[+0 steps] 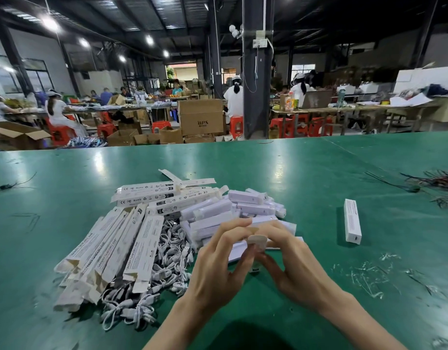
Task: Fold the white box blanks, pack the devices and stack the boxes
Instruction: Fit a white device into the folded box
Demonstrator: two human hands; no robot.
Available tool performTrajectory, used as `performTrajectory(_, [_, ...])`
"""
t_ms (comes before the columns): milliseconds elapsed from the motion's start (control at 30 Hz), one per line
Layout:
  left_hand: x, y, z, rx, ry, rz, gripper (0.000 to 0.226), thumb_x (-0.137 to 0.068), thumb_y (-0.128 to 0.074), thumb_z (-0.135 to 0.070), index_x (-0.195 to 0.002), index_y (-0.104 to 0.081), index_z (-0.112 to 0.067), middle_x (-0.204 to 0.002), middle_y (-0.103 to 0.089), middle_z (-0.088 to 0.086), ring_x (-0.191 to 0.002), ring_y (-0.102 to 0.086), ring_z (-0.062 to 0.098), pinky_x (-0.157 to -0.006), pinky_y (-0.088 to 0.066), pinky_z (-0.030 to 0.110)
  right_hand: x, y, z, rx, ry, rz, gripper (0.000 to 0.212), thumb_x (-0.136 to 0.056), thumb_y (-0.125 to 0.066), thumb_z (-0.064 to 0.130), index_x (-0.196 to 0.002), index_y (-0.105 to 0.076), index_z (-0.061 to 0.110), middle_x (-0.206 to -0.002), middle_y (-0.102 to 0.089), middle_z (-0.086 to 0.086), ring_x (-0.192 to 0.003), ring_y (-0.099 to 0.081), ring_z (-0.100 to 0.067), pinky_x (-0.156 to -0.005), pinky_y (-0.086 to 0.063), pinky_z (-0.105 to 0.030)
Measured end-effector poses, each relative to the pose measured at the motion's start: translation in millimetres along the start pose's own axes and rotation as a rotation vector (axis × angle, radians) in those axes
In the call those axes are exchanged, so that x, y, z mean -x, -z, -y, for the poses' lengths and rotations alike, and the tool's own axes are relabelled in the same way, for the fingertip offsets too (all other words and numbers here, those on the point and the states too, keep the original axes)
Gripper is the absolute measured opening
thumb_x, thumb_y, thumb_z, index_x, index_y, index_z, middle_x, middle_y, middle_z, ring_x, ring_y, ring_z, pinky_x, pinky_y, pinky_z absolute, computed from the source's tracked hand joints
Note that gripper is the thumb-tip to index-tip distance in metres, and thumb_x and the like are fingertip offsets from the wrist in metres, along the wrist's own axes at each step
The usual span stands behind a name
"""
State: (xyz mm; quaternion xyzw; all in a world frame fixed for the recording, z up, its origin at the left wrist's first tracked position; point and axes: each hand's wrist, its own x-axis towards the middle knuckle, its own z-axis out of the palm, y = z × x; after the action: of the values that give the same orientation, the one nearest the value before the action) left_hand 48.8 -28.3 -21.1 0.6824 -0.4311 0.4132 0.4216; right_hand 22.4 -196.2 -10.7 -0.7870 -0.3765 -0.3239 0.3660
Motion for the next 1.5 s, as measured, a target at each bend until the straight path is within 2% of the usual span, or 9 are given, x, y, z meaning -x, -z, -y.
performTrajectory(133, [-1.0,8.6,5.0,0.079,0.052,0.017,0.027,-0.101,-0.045,-0.034,-0.123,-0.043,-0.018,-0.132,-0.055,-0.005,-0.11,-0.063,0.013,-0.085,-0.054,0.025,0.3,-4.5,2.3,0.12,0.007,-0.009,0.029,-0.087,-0.063,-0.002,-0.111,-0.055,0.014,-0.104,-0.055,0.006,-0.093,-0.055,-0.016,-0.076,-0.049,-0.035])
performTrajectory(267, [-13.3,34.2,37.7,-0.149,0.478,-0.159,0.013,-0.1,-0.042,-0.018,-0.111,-0.049,-0.017,-0.096,-0.062,-0.004,-0.076,-0.062,0.015,-0.066,-0.05,0.015,3.1,-9.2,5.4,0.195,0.006,0.004,0.012,-0.087,-0.064,-0.001,-0.099,-0.063,-0.001,-0.1,-0.058,-0.001,-0.083,-0.054,-0.02,-0.07,-0.049,-0.037])
performTrajectory(367, [-8.5,53.7,65.0,-0.384,0.781,-0.025,0.015,-0.096,-0.053,-0.009,-0.11,-0.06,-0.008,-0.1,-0.064,0.005,-0.086,-0.06,0.017,-0.081,-0.052,0.026,2.9,-12.5,9.5,0.152,0.044,0.012,0.024,-0.088,-0.063,-0.001,-0.107,-0.051,0.009,-0.099,-0.058,-0.006,-0.075,-0.054,-0.026,-0.061,-0.05,-0.037])
performTrajectory(500, [-2.1,42.6,70.3,-0.343,0.713,0.186,0.026,-0.094,-0.058,-0.018,-0.119,-0.06,-0.013,-0.114,-0.06,0.0,-0.105,-0.056,0.014,-0.097,-0.048,0.036,2.6,-15.3,12.3,0.166,0.099,0.024,0.039,-0.086,-0.065,-0.001,-0.108,-0.04,0.018,-0.102,-0.061,-0.01,-0.075,-0.055,-0.028,-0.063,-0.05,-0.034])
performTrajectory(700, [14.3,22.3,91.2,-0.646,0.744,0.503,0.051,-0.096,-0.053,-0.04,-0.141,-0.042,-0.02,-0.138,-0.046,0.0,-0.128,-0.038,0.021,-0.11,-0.031,0.038,3.1,-16.8,16.0,0.161,0.129,0.045,0.039,-0.085,-0.066,-0.001,-0.106,-0.039,0.017,-0.102,-0.062,-0.01,-0.078,-0.058,-0.029,-0.068,-0.05,-0.029])
performTrajectory(967, [13.0,24.4,97.0,-0.483,0.891,0.436,0.056,-0.086,-0.067,-0.043,-0.131,-0.046,-0.018,-0.129,-0.049,0.007,-0.121,-0.041,0.025,-0.106,-0.035,0.039,2.7,-17.3,15.7,0.147,0.13,0.035,0.04,-0.083,-0.069,0.0,-0.105,-0.04,0.016,-0.1,-0.061,-0.009,-0.077,-0.057,-0.028,-0.066,-0.051,-0.03])
performTrajectory(1200, [5.2,26.8,92.5,-0.362,0.868,0.305,0.053,-0.072,-0.083,-0.015,-0.117,-0.057,-0.014,-0.112,-0.051,0.002,-0.106,-0.048,0.019,-0.096,-0.042,0.033,4.6,-18.0,14.4,0.15,0.091,0.022,0.035,-0.086,-0.068,0.006,-0.107,-0.043,0.017,-0.104,-0.061,-0.008,-0.079,-0.055,-0.025,-0.069,-0.05,-0.028])
performTrajectory(1367, [1.9,32.5,89.2,-0.208,0.932,0.145,0.03,-0.076,-0.08,-0.012,-0.1,-0.067,-0.025,-0.102,-0.059,0.0,-0.089,-0.052,0.013,-0.08,-0.042,0.025,4.8,-17.0,14.1,0.138,0.096,0.022,0.037,-0.086,-0.068,0.005,-0.11,-0.042,0.017,-0.106,-0.061,-0.008,-0.08,-0.056,-0.024,-0.07,-0.048,-0.027])
performTrajectory(1500, [-15.2,40.3,71.6,-0.09,0.896,-0.009,0.023,-0.082,-0.072,-0.011,-0.104,-0.069,-0.018,-0.081,-0.063,0.005,-0.072,-0.051,0.021,-0.069,-0.046,0.032,4.0,-17.0,15.9,0.137,0.099,0.015,0.037,-0.085,-0.068,0.004,-0.108,-0.042,0.016,-0.103,-0.061,-0.009,-0.078,-0.054,-0.024,-0.068,-0.048,-0.027])
